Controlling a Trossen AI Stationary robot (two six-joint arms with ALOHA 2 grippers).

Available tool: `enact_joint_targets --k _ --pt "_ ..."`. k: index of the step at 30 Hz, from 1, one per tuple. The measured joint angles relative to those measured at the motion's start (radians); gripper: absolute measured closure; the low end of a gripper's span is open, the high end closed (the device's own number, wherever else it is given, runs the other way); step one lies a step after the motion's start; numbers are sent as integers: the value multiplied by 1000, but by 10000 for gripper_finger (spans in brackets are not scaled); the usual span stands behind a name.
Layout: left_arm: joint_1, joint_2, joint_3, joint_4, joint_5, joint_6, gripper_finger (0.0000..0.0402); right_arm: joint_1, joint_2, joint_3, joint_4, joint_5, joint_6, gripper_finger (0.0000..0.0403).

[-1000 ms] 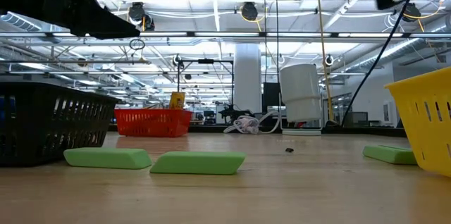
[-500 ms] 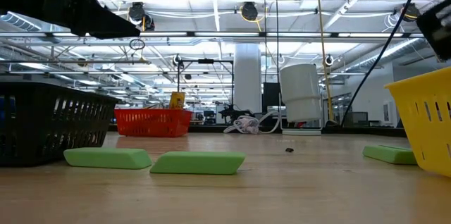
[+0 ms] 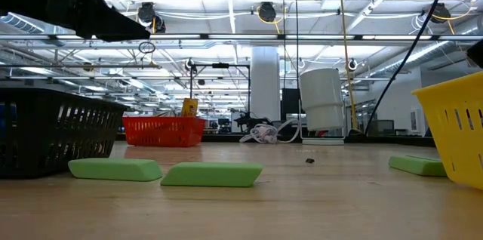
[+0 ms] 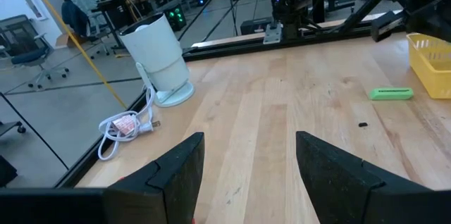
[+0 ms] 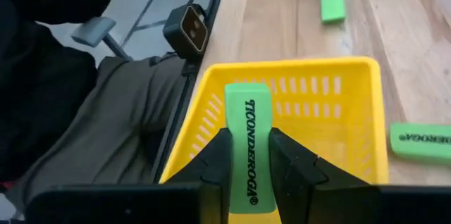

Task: Pick & Place School Supplies
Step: Put the green eraser into the yellow bin

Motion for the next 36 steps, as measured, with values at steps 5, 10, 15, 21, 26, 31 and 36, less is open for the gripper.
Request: enact_joint_targets --k 5,10,15,21,26,31,36 --pt "0 0 0 0 0 0 176 -14 0 0 -48 -2 60 236" --pt "0 0 0 0 0 2 176 -39 4 0 -64 -53 87 162" --pt "0 0 0 0 0 2 176 -59 3 0 10 -48 15 158" --pt "0 0 0 3 54 -15 176 -93 0 3 68 -48 -108 179" --pt "-16 25 2 19 141 -55 176 -142 -2 37 35 -49 -255 183" --pt "-52 169 77 -50 167 -151 176 -192 -45 44 29 -18 -448 183" --pt "-91 414 229 -133 198 -187 176 -216 -140 45 -49 151 -641 183"
